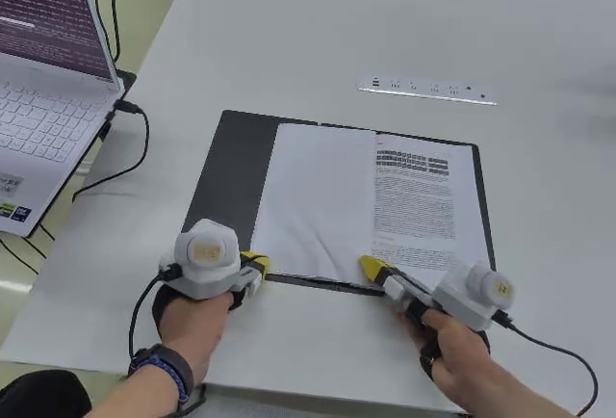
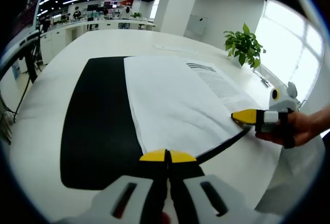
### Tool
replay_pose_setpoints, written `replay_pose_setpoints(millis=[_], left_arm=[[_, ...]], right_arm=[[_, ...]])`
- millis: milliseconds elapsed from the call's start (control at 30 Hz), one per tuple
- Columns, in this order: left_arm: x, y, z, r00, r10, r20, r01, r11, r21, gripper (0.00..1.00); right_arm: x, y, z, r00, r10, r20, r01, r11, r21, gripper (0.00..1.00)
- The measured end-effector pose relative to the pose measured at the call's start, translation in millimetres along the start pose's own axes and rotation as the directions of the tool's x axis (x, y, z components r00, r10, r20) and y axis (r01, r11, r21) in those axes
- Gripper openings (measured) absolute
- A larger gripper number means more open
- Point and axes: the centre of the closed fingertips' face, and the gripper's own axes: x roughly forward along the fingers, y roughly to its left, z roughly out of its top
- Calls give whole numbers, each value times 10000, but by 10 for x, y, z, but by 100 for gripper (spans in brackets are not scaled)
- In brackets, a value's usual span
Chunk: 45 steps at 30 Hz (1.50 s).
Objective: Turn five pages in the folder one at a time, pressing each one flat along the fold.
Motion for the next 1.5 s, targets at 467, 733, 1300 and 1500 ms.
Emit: replay_pose_setpoints(millis=[467,733,1300,1500], left_arm=[[12,-17,1,9997,69,-250,-68,10000,39,0],[-19,-123,-56,9963,-262,-819,198,9967,-781,0],[-427,-241,130,9999,-18,-147,12,9993,-382,31],[-557,-289,224,10000,18,28,-18,10000,-52,39]], right_arm=[[-92,36,-119,9981,-564,262,533,9929,1065,0],[-116,83,-114,9965,-795,-270,817,9924,922,0],[-560,34,86,9919,-698,-1060,555,9897,-1323,22],[-730,66,246,9902,-743,-1181,430,9677,-2483,35]])
